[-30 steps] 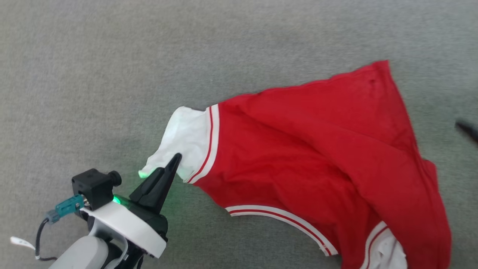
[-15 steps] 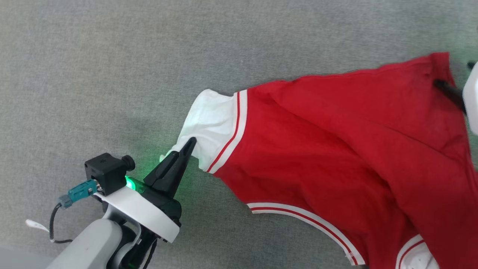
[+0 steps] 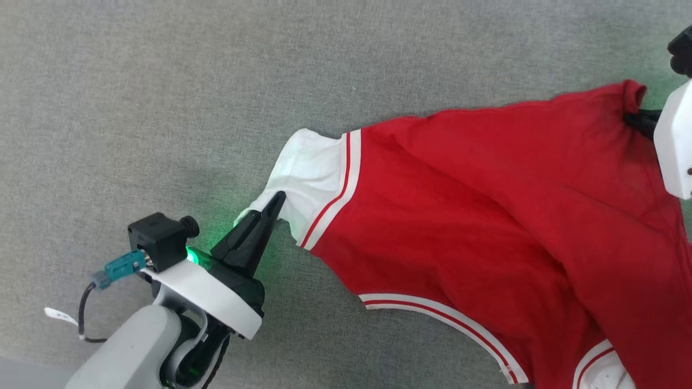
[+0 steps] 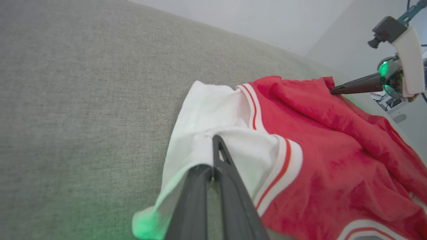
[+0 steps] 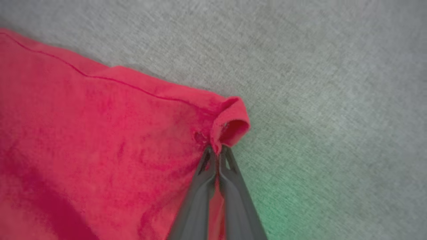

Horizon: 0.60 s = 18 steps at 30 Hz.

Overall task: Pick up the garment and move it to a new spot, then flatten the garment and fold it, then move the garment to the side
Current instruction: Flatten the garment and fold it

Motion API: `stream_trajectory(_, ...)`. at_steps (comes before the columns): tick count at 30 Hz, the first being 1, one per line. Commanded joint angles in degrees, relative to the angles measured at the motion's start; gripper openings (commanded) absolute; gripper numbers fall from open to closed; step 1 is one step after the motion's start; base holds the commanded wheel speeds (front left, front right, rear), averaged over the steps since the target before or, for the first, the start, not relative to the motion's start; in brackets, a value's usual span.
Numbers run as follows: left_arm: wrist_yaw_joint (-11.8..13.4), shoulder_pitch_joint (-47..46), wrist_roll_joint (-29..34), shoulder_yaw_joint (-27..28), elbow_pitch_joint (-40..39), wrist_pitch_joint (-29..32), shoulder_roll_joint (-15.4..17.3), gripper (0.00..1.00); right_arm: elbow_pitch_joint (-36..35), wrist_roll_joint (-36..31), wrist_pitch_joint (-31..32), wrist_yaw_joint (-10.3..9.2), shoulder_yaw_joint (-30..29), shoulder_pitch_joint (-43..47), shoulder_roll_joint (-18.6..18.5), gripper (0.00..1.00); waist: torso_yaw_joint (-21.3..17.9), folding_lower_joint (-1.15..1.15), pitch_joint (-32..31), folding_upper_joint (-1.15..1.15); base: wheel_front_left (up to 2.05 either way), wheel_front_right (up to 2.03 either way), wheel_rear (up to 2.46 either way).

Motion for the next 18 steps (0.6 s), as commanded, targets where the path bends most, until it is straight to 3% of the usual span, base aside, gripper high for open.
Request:
stream_trajectory(1, -0.52, -1.4, 0.03, -0.09, 1.22, -0.3, -0.05, 0.0, 1.66, 0.6, -2.37, -0.01, -0.44, -0.29, 1.13, 0.0, -0.38, 0.0, -1.31, 0.0, 0.0, 0.0, 0.0)
stream_trajectory(10, -1.95, -10.65, -2.77, 0.37, 4.96, 1.21, 0.56, 0.0, 7.83, -1.35, -17.06, -0.01, -6.46, -6.16, 5.41, 0.0, -3.27, 0.0, -4.96, 0.0, 0.0, 0.0, 0.0)
stream_trajectory(18, -2.22, -29.73, -8.47, 4.01, 13.56, 5.9, -1.08, 0.0, 18.62, -7.53, -28.64, -0.01, -15.44, -19.08, 12.13, 0.0, -7.24, 0.0, -2.97, 0.0, 0.0, 0.0, 0.0)
